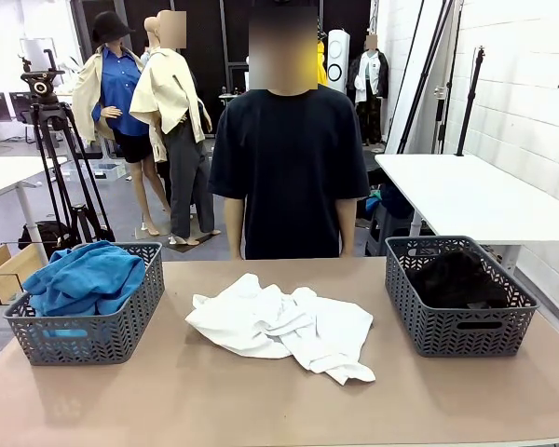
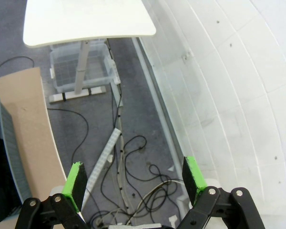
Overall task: Sort the tops and bottoms.
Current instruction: Lift clothes from the center of the table with your right hand.
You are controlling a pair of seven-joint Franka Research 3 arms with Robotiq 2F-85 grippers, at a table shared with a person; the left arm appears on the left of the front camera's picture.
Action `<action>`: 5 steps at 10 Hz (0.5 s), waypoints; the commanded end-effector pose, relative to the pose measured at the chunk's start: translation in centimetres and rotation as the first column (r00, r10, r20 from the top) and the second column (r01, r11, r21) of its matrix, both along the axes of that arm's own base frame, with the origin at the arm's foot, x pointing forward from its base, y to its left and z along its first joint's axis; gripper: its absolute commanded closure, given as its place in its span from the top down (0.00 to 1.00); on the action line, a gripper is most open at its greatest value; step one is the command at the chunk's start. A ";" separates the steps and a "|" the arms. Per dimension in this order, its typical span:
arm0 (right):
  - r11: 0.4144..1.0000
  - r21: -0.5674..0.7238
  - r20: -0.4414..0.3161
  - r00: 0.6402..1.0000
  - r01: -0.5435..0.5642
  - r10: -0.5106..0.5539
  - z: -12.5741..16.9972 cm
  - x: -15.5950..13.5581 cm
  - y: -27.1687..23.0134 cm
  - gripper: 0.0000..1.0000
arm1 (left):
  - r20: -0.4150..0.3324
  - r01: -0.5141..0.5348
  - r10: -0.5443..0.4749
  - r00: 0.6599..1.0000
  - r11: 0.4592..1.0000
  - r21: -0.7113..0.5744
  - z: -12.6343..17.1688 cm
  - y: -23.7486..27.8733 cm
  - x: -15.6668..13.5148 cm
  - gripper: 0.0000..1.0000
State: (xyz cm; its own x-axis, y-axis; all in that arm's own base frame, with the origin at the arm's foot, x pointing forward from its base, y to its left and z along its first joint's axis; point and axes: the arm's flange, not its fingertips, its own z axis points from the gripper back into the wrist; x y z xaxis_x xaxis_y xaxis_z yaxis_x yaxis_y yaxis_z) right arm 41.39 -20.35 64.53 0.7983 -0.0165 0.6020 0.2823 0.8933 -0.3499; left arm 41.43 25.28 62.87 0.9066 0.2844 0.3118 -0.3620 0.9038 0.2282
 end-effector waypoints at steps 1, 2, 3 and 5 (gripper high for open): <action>1.000 -0.008 -0.010 1.000 -0.007 0.007 -0.2 0.0 0.1 1.00 | 0.037 0.035 -0.033 0.999 0.997 -0.067 -0.2 -1.7 1.3 1.00; 1.000 -0.008 -0.010 1.000 -0.007 0.007 -0.2 0.0 0.1 1.00 | 0.000 0.000 0.000 1.000 1.000 0.000 0.0 0.0 0.0 1.00; 1.000 -0.008 -0.010 1.000 -0.007 0.007 -0.2 0.0 0.1 1.00 | 0.000 0.000 0.000 1.000 1.000 0.000 0.0 0.0 0.0 1.00; 1.000 -0.008 -0.010 1.000 -0.007 0.007 -0.2 0.0 0.1 1.00 | 0.000 0.000 0.000 1.000 1.000 0.000 0.0 0.0 0.0 1.00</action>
State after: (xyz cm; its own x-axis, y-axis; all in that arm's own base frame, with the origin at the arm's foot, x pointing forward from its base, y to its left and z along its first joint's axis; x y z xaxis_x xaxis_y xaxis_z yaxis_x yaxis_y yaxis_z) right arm 41.39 -20.35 64.53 0.7984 -0.0165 0.6019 0.2823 0.8933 -0.3499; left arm 41.63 25.10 62.78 0.9054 0.2874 0.3124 -0.3614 0.9080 0.2120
